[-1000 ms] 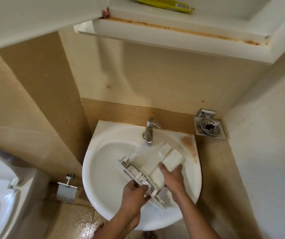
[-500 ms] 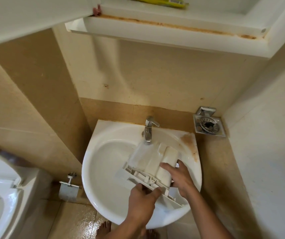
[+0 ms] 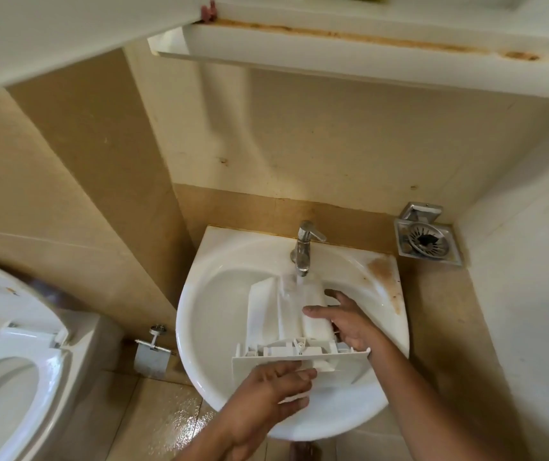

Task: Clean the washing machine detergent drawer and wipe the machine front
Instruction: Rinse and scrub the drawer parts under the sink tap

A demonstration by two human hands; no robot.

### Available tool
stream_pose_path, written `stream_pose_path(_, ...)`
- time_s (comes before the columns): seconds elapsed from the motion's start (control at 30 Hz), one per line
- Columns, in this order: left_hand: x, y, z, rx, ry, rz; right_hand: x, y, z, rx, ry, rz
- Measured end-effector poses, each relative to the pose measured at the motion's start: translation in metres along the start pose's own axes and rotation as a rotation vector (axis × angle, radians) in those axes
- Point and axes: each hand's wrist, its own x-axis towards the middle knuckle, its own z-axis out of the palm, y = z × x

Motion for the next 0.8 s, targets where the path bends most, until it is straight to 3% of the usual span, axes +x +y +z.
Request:
stream_pose_path(0.13, -0.01, 0.015, -0.054, 0.093, -0.027, 0.018, 0.001, 0.0, -0.012, -0.07, -0.054, 0.025)
stream_pose_path(0.23, 0.014, 0.027, -0.087, -0.007, 0.37, 0.206, -0.001, -0.003, -0.016, -0.136, -0.086, 0.026)
stream_pose_path(0.3, 0.041, 0.034, -0.091, 0.037, 0.486, 0.261, -0.003, -0.008, -0.017, -0.155, -0.109, 0.035)
stream_pose_path(0.4, 0.073, 0.039, -0.066, 0.207, 0.366, 0.095, -0.004, -0.012, -0.016, -0.191, -0.138, 0.056)
stream_pose_path(0.47, 0.088, 0.038, -0.046, 0.139, 0.245, -0.036, -0.007, -0.014, -0.015, -0.2, -0.126, 0.057)
stream_pose_path(0.8, 0.088, 0.032, -0.035, -0.248, 0.307, 0.057, -0.011, -0.024, -0.023, -0.223, -0.197, 0.028)
